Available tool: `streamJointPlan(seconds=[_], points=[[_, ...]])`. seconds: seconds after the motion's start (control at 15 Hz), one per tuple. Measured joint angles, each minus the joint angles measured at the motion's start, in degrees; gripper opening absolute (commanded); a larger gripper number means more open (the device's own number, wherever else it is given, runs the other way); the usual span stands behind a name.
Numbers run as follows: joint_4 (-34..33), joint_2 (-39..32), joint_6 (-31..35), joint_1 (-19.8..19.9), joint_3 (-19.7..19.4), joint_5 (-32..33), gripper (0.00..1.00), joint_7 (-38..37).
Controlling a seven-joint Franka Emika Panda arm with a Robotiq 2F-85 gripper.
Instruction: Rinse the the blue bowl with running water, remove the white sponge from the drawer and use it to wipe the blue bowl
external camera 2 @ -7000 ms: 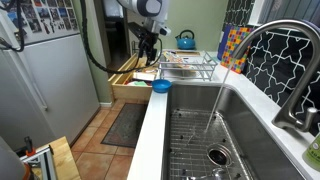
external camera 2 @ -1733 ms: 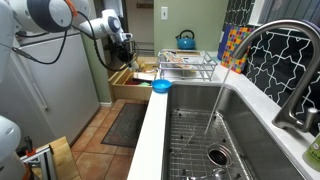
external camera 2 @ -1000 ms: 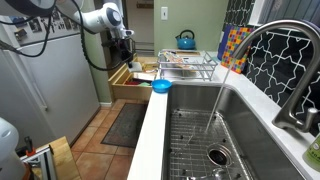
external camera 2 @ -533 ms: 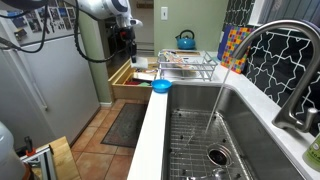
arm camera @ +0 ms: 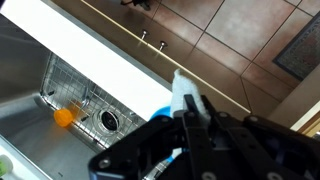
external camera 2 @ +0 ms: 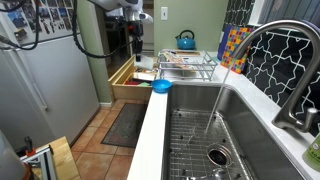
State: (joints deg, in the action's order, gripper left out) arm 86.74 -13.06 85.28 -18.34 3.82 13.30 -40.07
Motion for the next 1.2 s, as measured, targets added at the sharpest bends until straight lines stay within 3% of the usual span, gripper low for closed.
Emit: streamJointPlan(seconds=[0.27, 0.33, 0.47, 0.53, 0.6, 1.2], points=[[2.3, 0.4, 1.9, 5.0, -0.2, -7.0, 0.02, 3.1], [2.7, 0.4, 2.6, 6.2, -0.4, -8.5, 0.09, 3.3], [3.7, 0.4, 4.4, 8.0, -0.6, -10.9, 0.09, 3.7], [3.9, 0.4, 4.8, 8.4, -0.7, -11.3, 0.09, 3.9], [4.0, 0.4, 4.9, 8.5, -0.7, -11.6, 0.02, 3.9], [1.9, -3.3, 5.5, 11.2, -1.4, -15.6, 0.02, 7.7]])
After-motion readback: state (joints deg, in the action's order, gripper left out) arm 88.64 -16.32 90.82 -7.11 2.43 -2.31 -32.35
